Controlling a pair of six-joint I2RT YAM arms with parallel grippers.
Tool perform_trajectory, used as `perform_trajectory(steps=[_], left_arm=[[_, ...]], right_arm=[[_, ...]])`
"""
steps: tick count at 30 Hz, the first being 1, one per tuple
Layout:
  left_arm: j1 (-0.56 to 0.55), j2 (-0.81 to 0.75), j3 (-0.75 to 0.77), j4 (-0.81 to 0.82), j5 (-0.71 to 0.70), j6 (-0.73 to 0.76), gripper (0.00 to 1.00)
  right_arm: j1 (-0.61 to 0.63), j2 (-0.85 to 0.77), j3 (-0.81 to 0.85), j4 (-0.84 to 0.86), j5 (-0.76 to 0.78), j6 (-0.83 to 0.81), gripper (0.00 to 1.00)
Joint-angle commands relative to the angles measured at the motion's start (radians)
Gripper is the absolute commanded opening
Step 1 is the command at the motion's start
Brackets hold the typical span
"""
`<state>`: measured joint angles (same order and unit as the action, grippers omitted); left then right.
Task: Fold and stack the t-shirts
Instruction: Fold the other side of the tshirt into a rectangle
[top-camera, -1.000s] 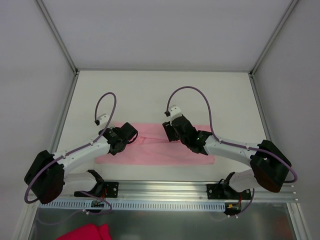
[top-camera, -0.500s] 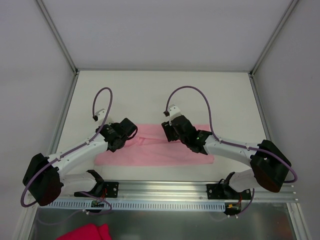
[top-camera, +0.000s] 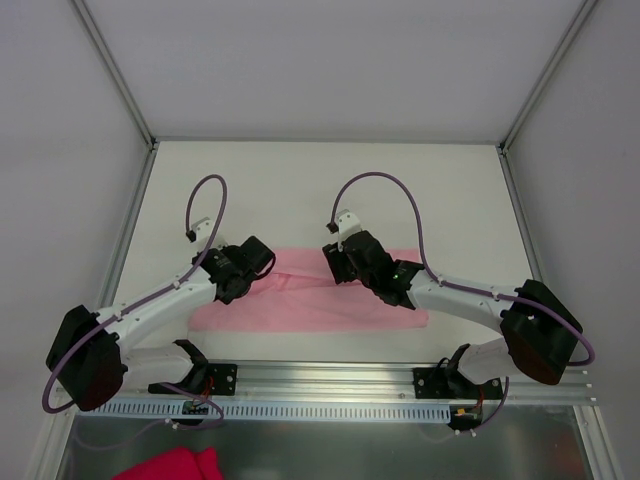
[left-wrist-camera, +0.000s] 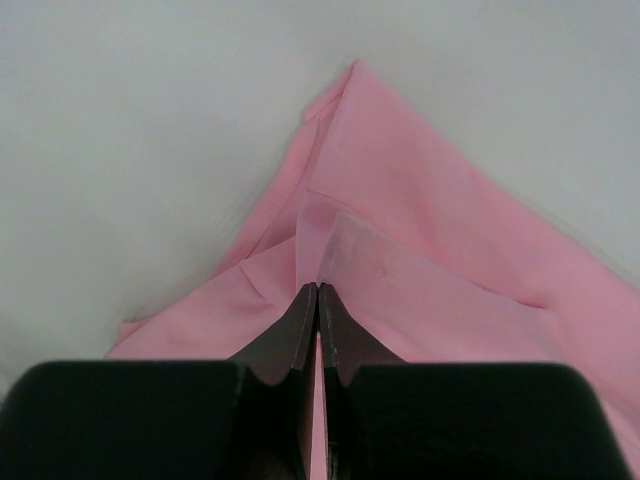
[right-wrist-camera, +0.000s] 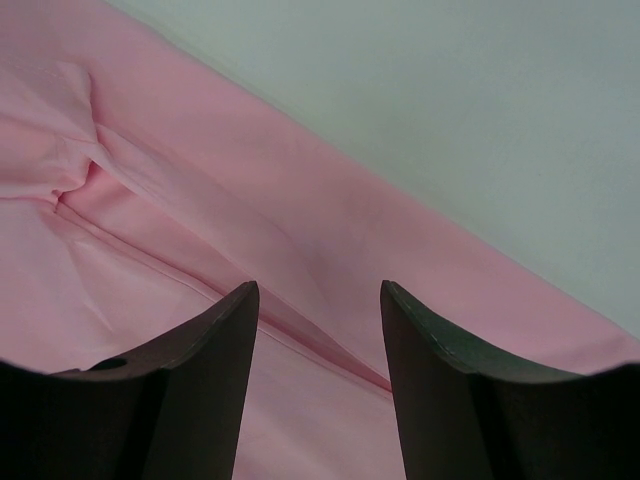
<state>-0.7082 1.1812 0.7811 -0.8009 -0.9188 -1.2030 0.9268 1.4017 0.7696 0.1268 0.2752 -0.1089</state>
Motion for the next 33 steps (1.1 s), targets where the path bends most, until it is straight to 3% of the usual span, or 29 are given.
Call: perform_trajectory(steps=[1, 8, 12, 13, 15, 16, 19, 23, 29, 31, 33], left_arm=[[-0.007, -0.031, -0.04, -0.041, -0.003, -0.029, 0.0], [-0.008, -0.068, -0.112, -0.017, 0.052, -0.027, 0.0], [-0.025, -0.106, -0.132, -0.012, 0.08, -0.018, 0.24], [-0.027, -0.11, -0.137, -0.017, 0.08, -0.02, 0.51], [-0.028, -0.13, -0.138, -0.018, 0.075, -0.02, 0.71], [-0.03, -0.14, -0.135, -0.009, 0.072, -0.006, 0.75], [-0.033, -0.178, -0.117, 0.041, 0.048, 0.048, 0.77], [-0.033, -0.19, -0.091, 0.268, 0.075, 0.258, 0.76], [-0.027, 0.026, -0.036, 0.503, 0.168, 0.385, 0.75], [-0.027, 0.144, 0.001, 0.545, 0.216, 0.385, 0.7], [-0.027, 0.231, -0.003, 0.621, 0.239, 0.388, 0.55]], right_arm=[[-0.002, 0.002, 0.023, 0.042, 0.001, 0.008, 0.56], [-0.002, 0.054, 0.054, 0.036, -0.013, 0.006, 0.56], [-0.002, 0.068, 0.06, 0.04, -0.01, 0.008, 0.56], [-0.002, 0.072, 0.062, 0.037, -0.011, 0.008, 0.56], [-0.002, 0.075, 0.065, 0.037, -0.018, 0.009, 0.56], [-0.002, 0.077, 0.068, 0.039, -0.016, 0.009, 0.56], [-0.003, 0.079, 0.077, 0.025, -0.01, 0.008, 0.56], [-0.002, 0.053, 0.077, 0.008, 0.013, 0.005, 0.56], [-0.002, 0.017, 0.063, 0.0, 0.018, 0.0, 0.56], [-0.002, 0.011, 0.051, 0.005, 0.024, -0.006, 0.56], [-0.002, 0.013, 0.043, 0.008, 0.044, -0.009, 0.56]])
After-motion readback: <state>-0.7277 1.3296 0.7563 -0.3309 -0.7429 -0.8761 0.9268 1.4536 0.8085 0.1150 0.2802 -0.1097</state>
